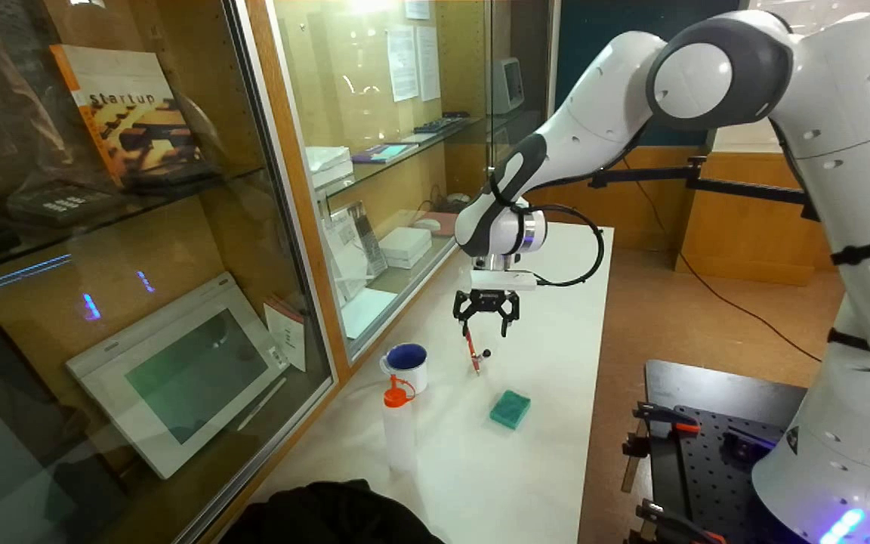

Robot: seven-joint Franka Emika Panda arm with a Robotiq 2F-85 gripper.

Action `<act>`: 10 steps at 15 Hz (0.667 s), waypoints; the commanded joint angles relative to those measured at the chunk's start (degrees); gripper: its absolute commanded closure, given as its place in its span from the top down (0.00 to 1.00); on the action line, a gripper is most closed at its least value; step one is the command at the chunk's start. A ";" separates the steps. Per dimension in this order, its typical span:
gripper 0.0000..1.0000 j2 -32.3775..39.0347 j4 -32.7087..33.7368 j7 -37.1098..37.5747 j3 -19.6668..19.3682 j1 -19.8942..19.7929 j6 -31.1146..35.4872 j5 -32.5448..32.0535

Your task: Cover the white bottle with the red lid and then transfer the marker from the cup to the mug

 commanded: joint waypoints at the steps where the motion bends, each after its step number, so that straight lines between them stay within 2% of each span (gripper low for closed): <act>1: 1.00 3.50 4.83 -1.20 1.26 -1.31 -4.39 1.07; 2: 1.00 4.22 5.63 -1.19 1.41 -1.40 -5.16 1.03; 4: 0.84 5.44 7.09 -1.05 1.61 -1.47 -6.48 0.96; 5: 0.72 6.08 7.84 -0.97 1.67 -1.51 -7.29 0.94; 8: 0.61 7.53 9.55 -0.79 1.65 -1.54 -9.25 0.90; 9: 0.60 7.98 10.08 -0.78 1.64 -1.56 -9.81 0.88; 10: 0.53 8.37 10.53 -0.73 1.61 -1.55 -10.30 0.85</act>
